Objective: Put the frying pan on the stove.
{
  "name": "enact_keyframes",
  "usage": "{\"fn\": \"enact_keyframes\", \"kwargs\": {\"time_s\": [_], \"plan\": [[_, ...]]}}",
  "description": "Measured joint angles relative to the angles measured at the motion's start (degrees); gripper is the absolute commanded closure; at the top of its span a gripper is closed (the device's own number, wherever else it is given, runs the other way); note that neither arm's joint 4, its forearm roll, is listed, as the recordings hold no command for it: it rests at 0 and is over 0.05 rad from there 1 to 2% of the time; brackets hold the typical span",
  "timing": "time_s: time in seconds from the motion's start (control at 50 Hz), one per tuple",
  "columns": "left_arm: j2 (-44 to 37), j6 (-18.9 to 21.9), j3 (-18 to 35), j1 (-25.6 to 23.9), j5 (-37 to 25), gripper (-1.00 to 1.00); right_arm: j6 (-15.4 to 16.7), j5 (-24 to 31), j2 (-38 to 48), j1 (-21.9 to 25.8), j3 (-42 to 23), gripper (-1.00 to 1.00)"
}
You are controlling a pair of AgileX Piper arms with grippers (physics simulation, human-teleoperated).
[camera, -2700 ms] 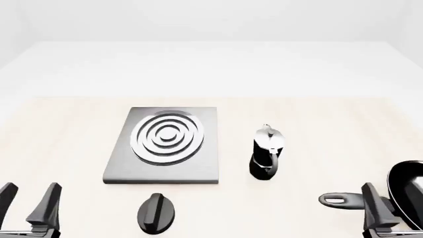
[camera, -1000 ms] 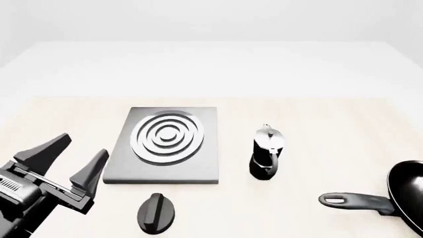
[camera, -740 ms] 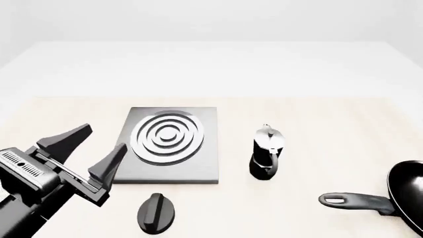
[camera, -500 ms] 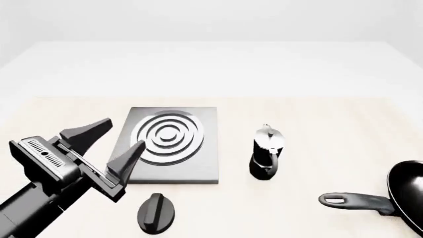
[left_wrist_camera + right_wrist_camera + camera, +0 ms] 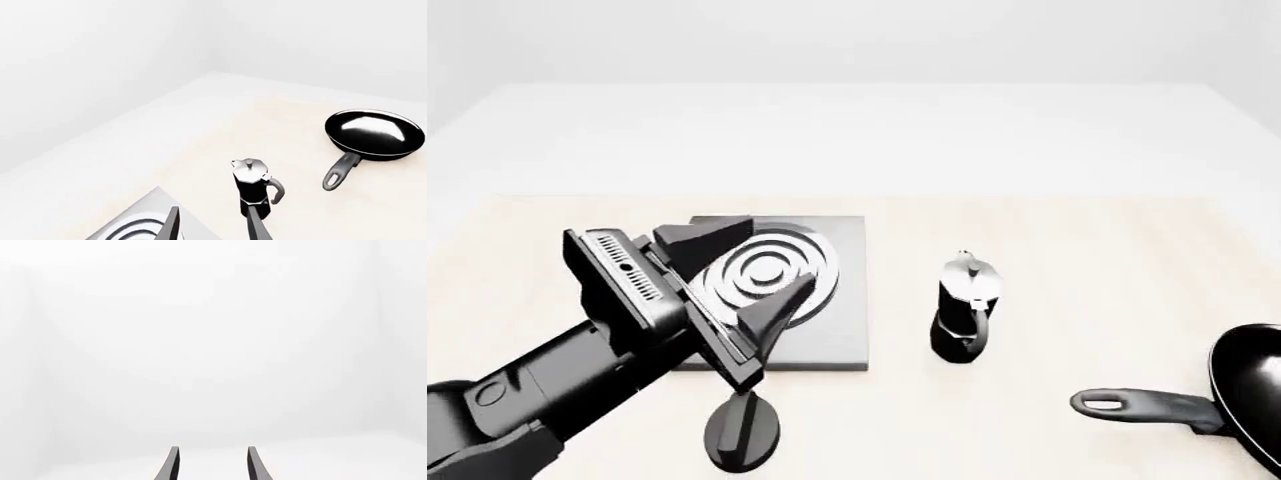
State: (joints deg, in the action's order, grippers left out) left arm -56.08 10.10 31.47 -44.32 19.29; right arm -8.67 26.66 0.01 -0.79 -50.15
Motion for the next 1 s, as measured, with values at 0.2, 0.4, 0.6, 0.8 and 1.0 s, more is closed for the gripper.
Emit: {"fn": "enact_keyframes", "kwargs": {"time_s": [0.2, 0.4, 0.6, 0.8, 1.0], "plan": [[-5.14, -0.63, 3.77, -3.57, -0.08, -1.0, -0.3, 3.44, 0.0, 0.45, -6.04, -1.0], [-9.62, -1.43, 7.62, -6.29, -1.05, -1.0, -0.42, 6.84, 0.0, 1.11, -11.76, -1.0], [-16.75, -1.66, 14.95, -9.18, -3.95, -1.0, -0.78, 10.81, 0.0, 1.93, -18.76, -1.0], [-22.36, -1.64, 20.39, -11.06, -5.99, -1.0, -0.99, 13.23, -0.01, 2.68, -23.12, -1.0], [-25.85, -1.49, 24.27, -12.4, -7.63, -1.0, -0.92, 14.74, 0.0, 3.42, -25.65, -1.0]]}}
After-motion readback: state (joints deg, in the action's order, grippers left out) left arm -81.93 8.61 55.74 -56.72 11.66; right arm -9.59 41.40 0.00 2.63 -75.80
